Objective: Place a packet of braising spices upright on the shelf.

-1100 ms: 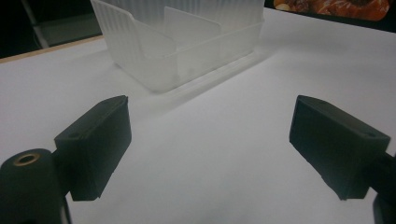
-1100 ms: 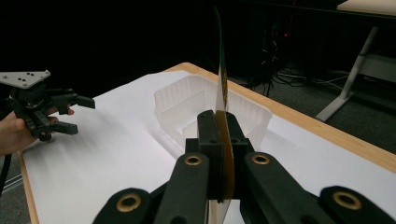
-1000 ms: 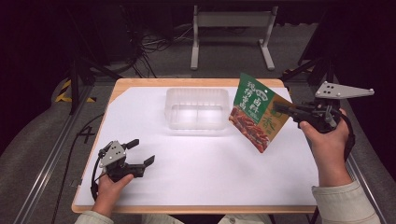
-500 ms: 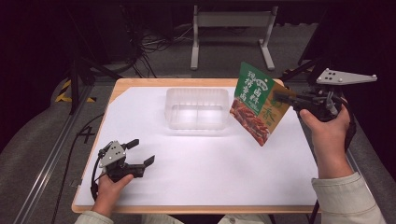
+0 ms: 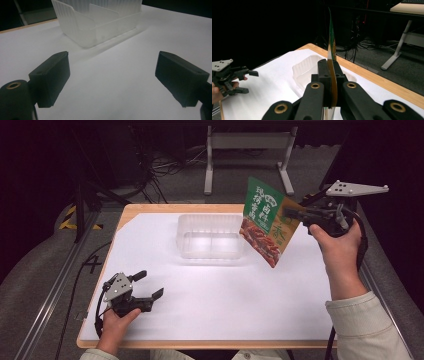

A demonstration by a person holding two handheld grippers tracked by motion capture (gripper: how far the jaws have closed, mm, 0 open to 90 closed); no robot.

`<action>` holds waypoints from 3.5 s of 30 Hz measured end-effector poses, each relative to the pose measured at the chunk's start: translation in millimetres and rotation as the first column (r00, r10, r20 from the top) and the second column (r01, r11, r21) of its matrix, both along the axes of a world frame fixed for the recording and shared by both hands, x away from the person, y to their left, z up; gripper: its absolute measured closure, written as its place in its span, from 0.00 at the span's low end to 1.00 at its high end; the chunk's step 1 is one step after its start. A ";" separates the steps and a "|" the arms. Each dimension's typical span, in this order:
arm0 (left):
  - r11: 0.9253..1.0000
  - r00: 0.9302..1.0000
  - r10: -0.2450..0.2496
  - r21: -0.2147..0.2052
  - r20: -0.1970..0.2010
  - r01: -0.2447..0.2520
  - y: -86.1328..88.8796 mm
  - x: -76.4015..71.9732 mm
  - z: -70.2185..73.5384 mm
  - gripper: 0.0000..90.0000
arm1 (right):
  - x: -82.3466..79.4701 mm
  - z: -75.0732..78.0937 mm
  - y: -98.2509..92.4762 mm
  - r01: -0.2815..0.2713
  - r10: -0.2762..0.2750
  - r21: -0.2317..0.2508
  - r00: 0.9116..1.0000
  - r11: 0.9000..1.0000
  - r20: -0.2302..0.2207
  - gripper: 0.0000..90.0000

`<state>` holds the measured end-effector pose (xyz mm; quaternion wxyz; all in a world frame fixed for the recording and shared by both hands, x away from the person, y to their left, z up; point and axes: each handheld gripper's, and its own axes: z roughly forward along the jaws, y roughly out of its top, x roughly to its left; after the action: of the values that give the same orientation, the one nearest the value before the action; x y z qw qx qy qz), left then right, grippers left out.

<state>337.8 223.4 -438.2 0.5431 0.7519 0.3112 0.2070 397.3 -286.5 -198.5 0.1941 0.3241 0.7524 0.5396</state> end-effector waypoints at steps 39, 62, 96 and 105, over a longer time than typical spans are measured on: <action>1.000 1.000 -0.003 -0.005 -0.003 0.003 1.1 -3.3 -1.4 0.14 | 80.6 -10.6 58.3 0.016 -0.010 0.085 0.998 0.996 -0.068 1.00; 1.000 1.000 -0.013 -0.009 0.001 0.013 0.5 -1.5 -0.9 0.14 | 103.9 -29.4 74.1 -0.050 0.060 0.144 0.996 0.988 -0.068 1.00; 1.000 1.000 -0.016 -0.011 -0.005 0.016 0.4 -0.5 -1.4 0.14 | 122.2 -60.1 76.1 -0.046 0.052 0.083 0.995 0.996 -0.081 1.00; 1.000 1.000 -0.016 -0.010 -0.004 0.015 0.4 -0.7 -1.3 0.14 | 124.6 -67.2 75.2 -0.034 0.040 0.072 0.995 0.997 -0.092 1.00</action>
<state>337.1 223.8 -439.5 0.5476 0.7521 0.3075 0.1997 522.0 -211.3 -265.7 0.1372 0.3415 0.7472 0.5533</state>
